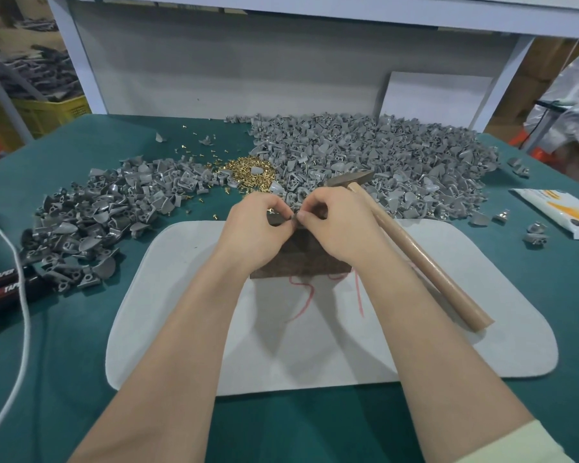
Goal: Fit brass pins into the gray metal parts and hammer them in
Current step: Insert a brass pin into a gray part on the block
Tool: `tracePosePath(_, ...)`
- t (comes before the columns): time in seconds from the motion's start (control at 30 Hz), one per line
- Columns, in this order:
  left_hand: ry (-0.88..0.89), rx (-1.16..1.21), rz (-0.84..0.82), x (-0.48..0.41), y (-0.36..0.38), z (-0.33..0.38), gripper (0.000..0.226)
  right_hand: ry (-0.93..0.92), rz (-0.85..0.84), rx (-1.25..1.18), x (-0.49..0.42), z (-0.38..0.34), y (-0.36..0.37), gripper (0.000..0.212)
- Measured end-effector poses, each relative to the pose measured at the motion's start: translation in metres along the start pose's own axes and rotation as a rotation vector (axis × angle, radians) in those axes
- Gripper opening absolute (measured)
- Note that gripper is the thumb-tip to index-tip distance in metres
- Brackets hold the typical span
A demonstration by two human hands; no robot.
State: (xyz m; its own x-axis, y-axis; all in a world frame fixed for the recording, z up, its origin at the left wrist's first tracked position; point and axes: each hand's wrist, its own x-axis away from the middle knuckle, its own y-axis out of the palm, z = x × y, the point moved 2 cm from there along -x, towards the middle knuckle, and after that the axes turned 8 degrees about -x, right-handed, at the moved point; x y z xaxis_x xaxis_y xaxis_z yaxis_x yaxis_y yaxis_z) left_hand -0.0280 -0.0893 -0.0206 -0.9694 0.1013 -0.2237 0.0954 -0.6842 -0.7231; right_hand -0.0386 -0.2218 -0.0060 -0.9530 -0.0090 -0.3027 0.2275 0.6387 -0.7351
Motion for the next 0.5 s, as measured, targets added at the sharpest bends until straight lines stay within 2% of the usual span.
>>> tracePosePath(0.2, 0.002, 0.022, 0.005, 0.001, 0.001, -0.001, 0.011, 0.038, -0.055, -0.133, 0.001, 0.001, -0.012, 0.018)
tracePosePath(0.27, -0.002, 0.024, 0.004, 0.001, 0.002, -0.002, 0.014, 0.071, 0.137, -0.117, -0.001, 0.006, -0.032, 0.024)
tracePosePath(0.33, 0.001, 0.022, 0.003, 0.000, 0.002, -0.002, 0.013, 0.178, 0.370, -0.037, 0.002, 0.021, -0.058, 0.026)
tracePosePath(0.37, 0.005, 0.019, 0.003, 0.000, 0.003, -0.002, 0.012, 0.275, 0.384, 0.036, 0.006, 0.031, -0.068, 0.029)
tracePosePath(0.43, 0.011, 0.012, 0.003, 0.000, 0.003, -0.001, 0.012, 0.519, 0.165, 0.163, 0.013, 0.048, -0.072, 0.039)
tracePosePath(0.5, 0.017, 0.007, 0.012, 0.001, 0.003, 0.001, 0.012, 0.652, -0.082, 0.173, 0.017, 0.056, -0.062, 0.036)
